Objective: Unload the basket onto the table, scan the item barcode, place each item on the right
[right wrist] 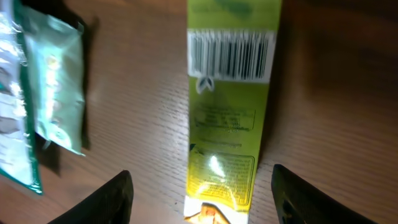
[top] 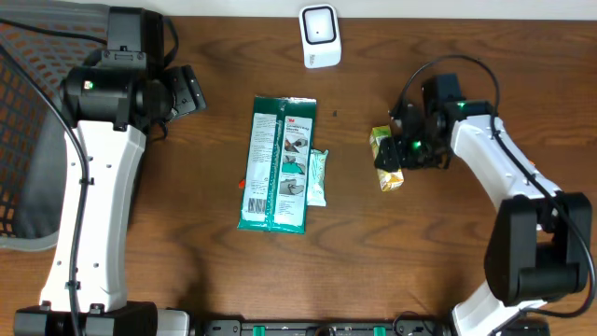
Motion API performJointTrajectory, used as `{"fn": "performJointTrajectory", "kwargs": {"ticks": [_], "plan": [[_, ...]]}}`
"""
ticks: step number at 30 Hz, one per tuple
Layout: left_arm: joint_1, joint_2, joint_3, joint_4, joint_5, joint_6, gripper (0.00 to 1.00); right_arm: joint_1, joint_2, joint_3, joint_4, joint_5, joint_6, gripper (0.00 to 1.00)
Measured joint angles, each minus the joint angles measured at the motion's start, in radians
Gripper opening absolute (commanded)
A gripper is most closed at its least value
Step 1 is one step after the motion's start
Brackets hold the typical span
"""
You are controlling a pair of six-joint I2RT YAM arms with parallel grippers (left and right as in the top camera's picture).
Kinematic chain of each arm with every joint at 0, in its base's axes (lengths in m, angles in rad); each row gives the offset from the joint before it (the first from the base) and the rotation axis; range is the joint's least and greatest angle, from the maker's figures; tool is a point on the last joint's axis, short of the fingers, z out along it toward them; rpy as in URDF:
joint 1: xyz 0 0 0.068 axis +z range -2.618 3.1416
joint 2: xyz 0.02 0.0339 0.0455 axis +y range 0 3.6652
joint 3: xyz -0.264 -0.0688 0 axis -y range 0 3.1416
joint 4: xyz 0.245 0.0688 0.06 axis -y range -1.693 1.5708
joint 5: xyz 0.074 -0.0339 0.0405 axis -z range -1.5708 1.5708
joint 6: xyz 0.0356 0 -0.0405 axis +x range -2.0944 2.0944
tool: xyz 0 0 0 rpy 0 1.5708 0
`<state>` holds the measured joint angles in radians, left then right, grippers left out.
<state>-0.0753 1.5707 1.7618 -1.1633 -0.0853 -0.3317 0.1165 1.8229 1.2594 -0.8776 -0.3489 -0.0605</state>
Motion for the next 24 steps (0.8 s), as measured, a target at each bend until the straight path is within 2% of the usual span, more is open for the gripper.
{"fn": "performJointTrajectory", "kwargs": {"ticks": [8, 12, 20, 24], "plan": [[0.0, 0.0, 0.0, 0.0, 0.0, 0.0, 0.85, 0.002, 0.011, -0.053, 0.019, 0.017, -0.002, 0.64], [0.0, 0.0, 0.0, 0.0, 0.0, 0.0, 0.85, 0.006, 0.011, -0.08, 0.035, 0.024, -0.003, 0.54], [0.0, 0.0, 0.0, 0.0, 0.0, 0.0, 0.85, 0.013, 0.011, -0.091, 0.068, 0.027, -0.003, 0.46], [0.0, 0.0, 0.0, 0.0, 0.0, 0.0, 0.85, 0.013, 0.011, -0.091, 0.072, 0.03, 0.001, 0.45]]}}
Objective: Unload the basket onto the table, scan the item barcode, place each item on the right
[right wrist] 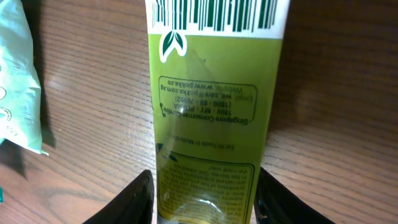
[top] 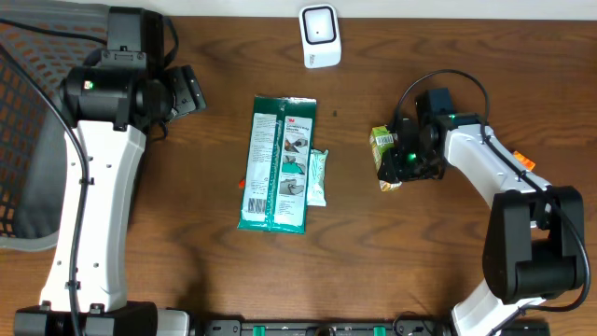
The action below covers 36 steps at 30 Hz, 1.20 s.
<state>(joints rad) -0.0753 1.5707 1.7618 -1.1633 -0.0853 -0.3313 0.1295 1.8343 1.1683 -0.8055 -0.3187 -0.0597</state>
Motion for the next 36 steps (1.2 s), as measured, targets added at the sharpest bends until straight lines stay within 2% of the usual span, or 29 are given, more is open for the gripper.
{"fn": "performJointTrajectory", "kwargs": {"ticks": [8, 13, 15, 25, 28, 30, 31, 32, 33, 34, 36], "plan": [[0.0, 0.0, 0.0, 0.0, 0.0, 0.0, 0.85, 0.0, 0.0, 0.0, 0.0, 0.0, 0.001, 0.45], [0.0, 0.0, 0.0, 0.0, 0.0, 0.0, 0.85, 0.0, 0.0, 0.0, 0.0, 0.001, 0.001, 0.41], [0.0, 0.0, 0.0, 0.0, 0.0, 0.0, 0.85, 0.0, 0.0, 0.0, 0.0, 0.002, 0.002, 0.36], [0.0, 0.0, 0.0, 0.0, 0.0, 0.0, 0.85, 0.0, -0.02, 0.0, 0.015, 0.006, 0.005, 0.36], [0.0, 0.0, 0.0, 0.0, 0.0, 0.0, 0.85, 0.0, -0.027, 0.0, 0.021, 0.005, 0.005, 0.39], [0.0, 0.0, 0.0, 0.0, 0.0, 0.0, 0.85, 0.0, -0.031, 0.0, 0.022, 0.009, 0.006, 0.47], [0.0, 0.0, 0.0, 0.0, 0.0, 0.0, 0.85, 0.0, -0.031, 0.0, 0.022, 0.013, 0.009, 0.56], [0.0, 0.0, 0.0, 0.0, 0.0, 0.0, 0.85, 0.0, -0.031, 0.0, 0.023, 0.016, 0.01, 0.7], [0.0, 0.0, 0.0, 0.0, 0.0, 0.0, 0.85, 0.0, -0.031, 0.0, 0.026, 0.019, 0.012, 0.89], [0.0, 0.0, 0.0, 0.0, 0.0, 0.0, 0.85, 0.0, -0.031, 0.0, 0.028, 0.022, 0.013, 0.99], [0.0, 0.0, 0.0, 0.0, 0.0, 0.0, 0.85, 0.0, -0.031, 0.0, 0.034, 0.024, 0.006, 0.99]]}}
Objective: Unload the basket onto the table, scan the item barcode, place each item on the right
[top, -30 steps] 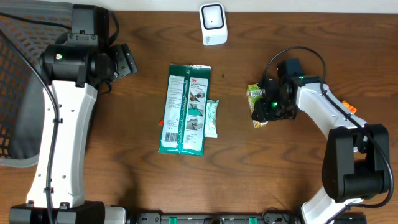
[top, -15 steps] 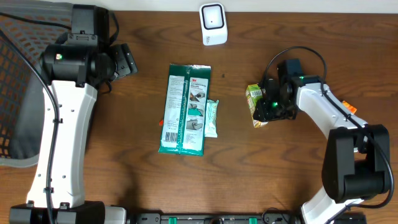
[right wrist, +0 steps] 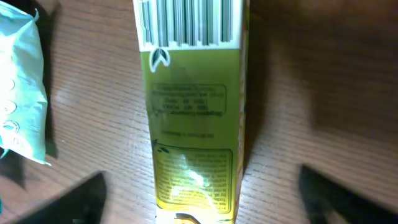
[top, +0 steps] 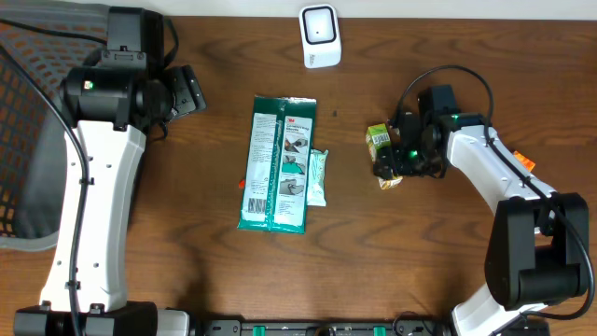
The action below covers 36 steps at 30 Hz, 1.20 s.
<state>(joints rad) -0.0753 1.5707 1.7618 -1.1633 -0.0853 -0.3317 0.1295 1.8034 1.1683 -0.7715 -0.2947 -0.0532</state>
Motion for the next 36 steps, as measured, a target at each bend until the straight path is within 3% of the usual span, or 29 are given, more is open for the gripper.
{"fn": "performJointTrajectory", "kwargs": {"ticks": [6, 10, 11, 24, 36], "plan": [[0.0, 0.0, 0.0, 0.0, 0.0, 0.0, 0.85, 0.0, 0.0, 0.0, 0.016, 0.003, 0.001, 0.98], [0.0, 0.0, 0.0, 0.0, 0.0, 0.0, 0.85, 0.0, 0.0, 0.0, 0.037, 0.003, 0.0, 0.74], [0.0, 0.0, 0.0, 0.0, 0.0, 0.0, 0.85, 0.0, 0.0, 0.0, 0.035, 0.003, 0.004, 0.73], [0.0, 0.0, 0.0, 0.0, 0.0, 0.0, 0.85, 0.008, 0.0, 0.0, 0.031, 0.036, 0.035, 0.65], [0.0, 0.0, 0.0, 0.0, 0.0, 0.0, 0.85, 0.129, 0.0, 0.0, 0.051, 0.162, 0.046, 0.61]]}}
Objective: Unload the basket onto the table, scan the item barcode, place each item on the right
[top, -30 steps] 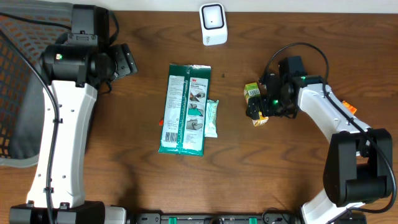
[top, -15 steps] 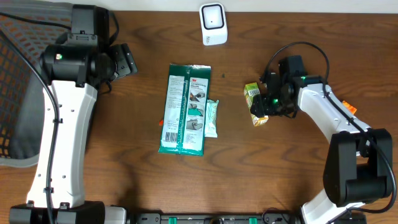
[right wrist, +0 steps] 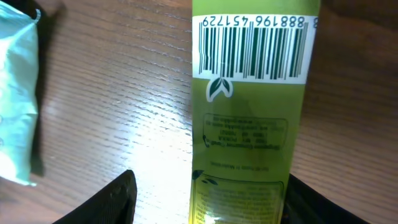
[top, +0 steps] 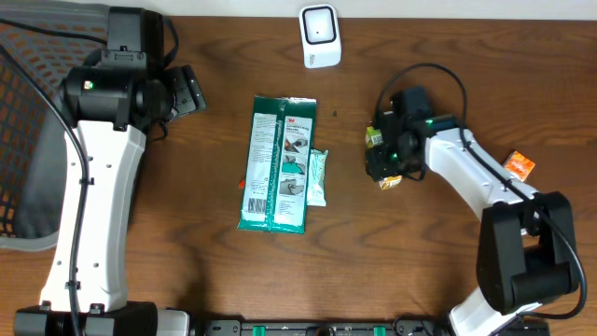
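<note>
The item is a green drink carton (right wrist: pixel 249 124), with its barcode (right wrist: pixel 252 46) facing the right wrist camera. In the overhead view the carton (top: pixel 377 139) lies right of centre on the table, mostly under my right gripper (top: pixel 382 161). That right gripper (right wrist: pixel 208 183) is open astride the carton's lower end. Its right finger (right wrist: pixel 311 202) is against the carton's side, while the left finger (right wrist: pixel 115 199) stands clear of it. The white scanner (top: pixel 319 35) stands at the far edge. My left gripper (top: pixel 189 91) hangs far left, its jaws unclear.
A large green wipes pack (top: pixel 277 163) lies mid-table with a pale green sachet (top: pixel 318 177) against its right side; the sachet (right wrist: pixel 15 99) also shows left of the carton. A small orange packet (top: pixel 519 165) lies at the right. A mesh chair (top: pixel 28 140) is at the left.
My right gripper has moved a little left and toward the far edge, and its jaws stand narrower. The carton's barcode face is now squarer to the camera. The orange packet has come into view.
At first my right gripper stood open wide around the lying carton. Then its fingers were close against both sides of the carton. After that they were wide apart again, with the carton shifted slightly leftward. Now they stand narrower. The left arm never moved.
</note>
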Motion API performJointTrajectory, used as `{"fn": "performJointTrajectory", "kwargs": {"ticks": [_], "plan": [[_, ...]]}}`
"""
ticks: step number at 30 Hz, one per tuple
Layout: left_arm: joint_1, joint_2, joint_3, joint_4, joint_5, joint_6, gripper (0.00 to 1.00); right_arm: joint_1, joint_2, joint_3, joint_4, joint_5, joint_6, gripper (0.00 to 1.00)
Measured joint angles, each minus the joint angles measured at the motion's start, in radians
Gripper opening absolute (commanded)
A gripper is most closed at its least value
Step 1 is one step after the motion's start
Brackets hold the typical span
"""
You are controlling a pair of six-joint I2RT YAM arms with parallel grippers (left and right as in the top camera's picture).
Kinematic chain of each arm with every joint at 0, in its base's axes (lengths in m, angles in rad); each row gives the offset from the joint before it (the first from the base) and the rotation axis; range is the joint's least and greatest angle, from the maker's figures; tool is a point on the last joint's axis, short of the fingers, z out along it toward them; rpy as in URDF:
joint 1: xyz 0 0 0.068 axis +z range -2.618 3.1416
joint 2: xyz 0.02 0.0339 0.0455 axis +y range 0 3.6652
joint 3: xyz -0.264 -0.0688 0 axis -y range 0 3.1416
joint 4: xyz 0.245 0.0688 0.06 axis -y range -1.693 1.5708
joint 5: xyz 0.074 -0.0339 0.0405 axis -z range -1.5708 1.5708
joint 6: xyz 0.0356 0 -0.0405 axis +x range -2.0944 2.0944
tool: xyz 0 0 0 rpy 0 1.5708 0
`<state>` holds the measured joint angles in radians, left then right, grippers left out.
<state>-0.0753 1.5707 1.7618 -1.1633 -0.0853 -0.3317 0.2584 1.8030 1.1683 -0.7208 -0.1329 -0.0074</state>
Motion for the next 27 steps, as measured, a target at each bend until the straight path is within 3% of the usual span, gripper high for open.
{"fn": "performJointTrajectory", "kwargs": {"ticks": [5, 21, 23, 27], "plan": [[0.0, 0.0, 0.0, 0.0, 0.0, 0.0, 0.84, 0.026, 0.0, 0.0, 0.012, 0.044, 0.004, 0.54], [0.0, 0.0, 0.0, 0.0, 0.0, 0.0, 0.85, 0.051, 0.0, 0.0, 0.055, 0.063, 0.004, 0.53], [0.0, 0.0, 0.0, 0.0, 0.0, 0.0, 0.85, 0.051, 0.0, 0.0, 0.057, 0.063, 0.004, 0.46], [0.0, 0.0, 0.0, 0.0, 0.0, 0.0, 0.85, 0.051, 0.0, 0.0, 0.071, 0.068, 0.007, 0.42]]}}
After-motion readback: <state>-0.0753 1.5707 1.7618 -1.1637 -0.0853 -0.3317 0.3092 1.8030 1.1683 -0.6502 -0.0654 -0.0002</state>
